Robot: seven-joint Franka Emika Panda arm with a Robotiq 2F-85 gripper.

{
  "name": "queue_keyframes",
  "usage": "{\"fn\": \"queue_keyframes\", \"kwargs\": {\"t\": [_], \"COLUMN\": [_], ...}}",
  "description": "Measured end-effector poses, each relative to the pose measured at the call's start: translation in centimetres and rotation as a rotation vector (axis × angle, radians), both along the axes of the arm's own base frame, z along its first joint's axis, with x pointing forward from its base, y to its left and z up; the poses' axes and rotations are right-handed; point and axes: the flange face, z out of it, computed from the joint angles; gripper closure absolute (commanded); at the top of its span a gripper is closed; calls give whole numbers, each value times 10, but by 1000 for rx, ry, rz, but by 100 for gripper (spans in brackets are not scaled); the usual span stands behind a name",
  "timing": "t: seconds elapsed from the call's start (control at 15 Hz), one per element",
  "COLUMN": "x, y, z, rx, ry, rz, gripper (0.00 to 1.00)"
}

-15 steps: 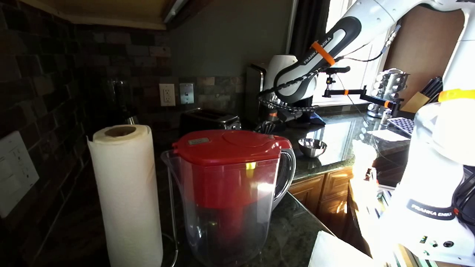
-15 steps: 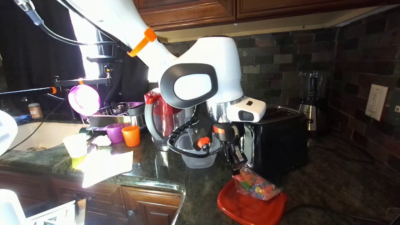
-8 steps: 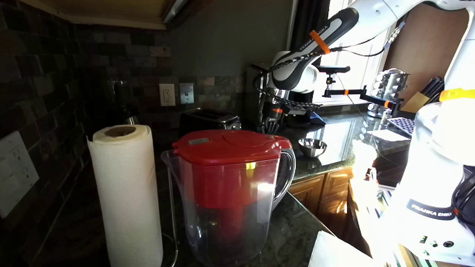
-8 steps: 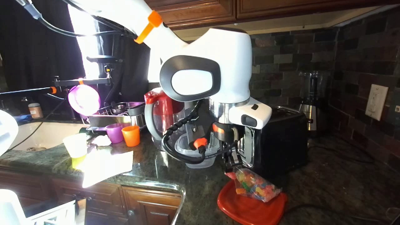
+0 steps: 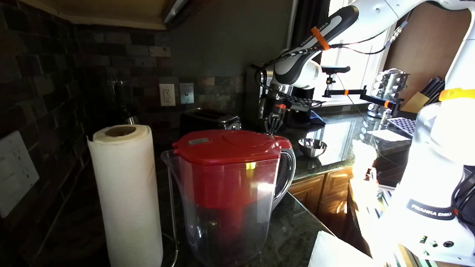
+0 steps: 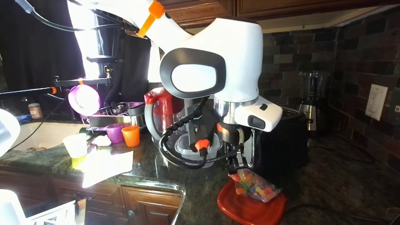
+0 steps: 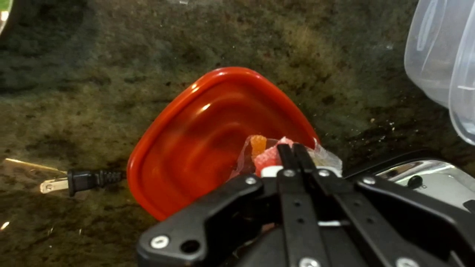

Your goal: Put some gummy bears into the plastic

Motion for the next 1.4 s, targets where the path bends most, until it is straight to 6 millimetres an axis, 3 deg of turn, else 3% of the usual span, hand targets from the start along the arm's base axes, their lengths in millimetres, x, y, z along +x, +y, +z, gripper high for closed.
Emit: {"fn": "queue_keyframes", "kwargs": {"t": [0.27,0.6,1.4], "x": [-13,-47,-107], "y": [6,-2,-26], "z": [11,24,25], "rx": [39,56,-193], "ry": [35,121,301], "rz": [83,170,340], "gripper": [99,99,99]}}
